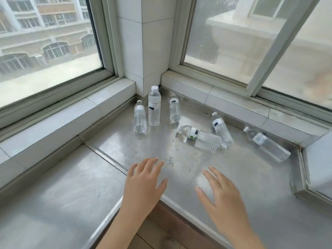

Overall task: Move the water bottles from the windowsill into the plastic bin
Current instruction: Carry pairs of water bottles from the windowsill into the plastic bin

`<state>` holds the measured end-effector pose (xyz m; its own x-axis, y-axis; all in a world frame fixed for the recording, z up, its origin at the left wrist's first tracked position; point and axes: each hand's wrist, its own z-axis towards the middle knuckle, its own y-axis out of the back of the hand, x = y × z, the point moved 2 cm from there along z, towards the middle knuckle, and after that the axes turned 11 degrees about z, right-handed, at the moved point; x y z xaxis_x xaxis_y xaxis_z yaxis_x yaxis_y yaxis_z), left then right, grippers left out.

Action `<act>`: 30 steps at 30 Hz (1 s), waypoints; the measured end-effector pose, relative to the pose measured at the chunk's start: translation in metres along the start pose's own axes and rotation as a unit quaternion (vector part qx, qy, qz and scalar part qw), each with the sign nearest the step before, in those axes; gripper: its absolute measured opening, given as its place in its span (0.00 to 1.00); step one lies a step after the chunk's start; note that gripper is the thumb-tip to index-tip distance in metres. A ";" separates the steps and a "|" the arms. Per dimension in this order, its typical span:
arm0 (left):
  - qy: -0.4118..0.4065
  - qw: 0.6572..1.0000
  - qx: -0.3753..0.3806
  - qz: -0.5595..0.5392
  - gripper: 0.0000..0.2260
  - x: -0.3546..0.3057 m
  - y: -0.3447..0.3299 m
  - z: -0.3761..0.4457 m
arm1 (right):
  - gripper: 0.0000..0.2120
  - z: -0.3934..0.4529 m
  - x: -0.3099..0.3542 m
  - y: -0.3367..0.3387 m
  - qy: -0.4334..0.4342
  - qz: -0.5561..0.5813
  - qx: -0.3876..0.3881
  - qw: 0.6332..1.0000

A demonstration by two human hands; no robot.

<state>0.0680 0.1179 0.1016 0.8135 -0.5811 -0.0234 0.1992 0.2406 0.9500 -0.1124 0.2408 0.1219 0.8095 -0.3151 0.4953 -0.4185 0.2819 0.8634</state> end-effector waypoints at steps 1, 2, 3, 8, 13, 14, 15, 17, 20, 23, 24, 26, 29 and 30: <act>0.008 1.000 0.002 0.002 0.21 0.003 -0.006 0.007 | 0.29 0.016 -0.001 -0.004 0.006 0.000 0.004 1.000; 0.017 1.000 0.004 0.004 0.20 0.006 -0.013 0.015 | 0.29 0.031 -0.002 -0.008 0.013 0.002 0.006 1.000; 0.027 1.000 0.009 0.004 0.20 0.008 -0.020 0.023 | 0.29 0.047 -0.003 -0.011 0.021 0.005 0.008 1.000; 0.040 0.998 0.050 0.010 0.23 0.005 -0.055 0.083 | 0.29 0.123 -0.017 -0.032 0.040 0.015 0.021 0.999; 0.032 0.997 0.066 0.019 0.22 0.000 -0.089 0.144 | 0.27 0.190 -0.057 -0.057 0.020 0.004 0.040 0.999; 0.030 0.997 0.071 0.024 0.23 -0.001 -0.097 0.154 | 0.27 0.202 -0.067 -0.063 0.013 -0.002 0.041 0.999; 0.028 0.996 0.075 0.030 0.23 -0.002 -0.105 0.163 | 0.28 0.215 -0.078 -0.070 0.008 -0.010 0.044 0.999; 0.021 0.996 0.076 0.037 0.23 -0.004 -0.121 0.176 | 0.30 0.237 -0.098 -0.084 0.002 -0.028 0.053 0.998; 0.020 0.997 0.074 0.027 0.23 -0.007 -0.137 0.186 | 0.32 0.263 -0.120 -0.100 0.000 -0.049 0.062 0.997; 0.022 0.997 0.078 0.021 0.23 -0.008 -0.148 0.190 | 0.34 0.282 -0.136 -0.114 -0.007 -0.072 0.076 0.995; 0.022 0.997 0.078 0.019 0.23 -0.007 -0.151 0.192 | 0.36 0.286 -0.140 -0.118 -0.013 -0.081 0.086 0.993; 0.026 0.996 0.079 0.018 0.23 -0.005 -0.157 0.195 | 0.39 0.293 -0.145 -0.125 -0.020 -0.097 0.101 0.990; 0.033 0.995 0.091 0.017 0.23 0.000 -0.167 0.200 | 0.40 0.301 -0.147 -0.130 -0.016 -0.111 0.107 0.988; 0.035 0.995 0.096 0.014 0.23 0.002 -0.170 0.202 | 0.40 0.303 -0.146 -0.131 -0.015 -0.113 0.104 0.988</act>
<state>-0.0746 -0.0807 0.0033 0.8549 -0.5186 -0.0121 0.0736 0.0983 0.9924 -0.3008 -0.0251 -0.0345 0.8810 -0.3756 0.2877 -0.3068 0.0095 0.9517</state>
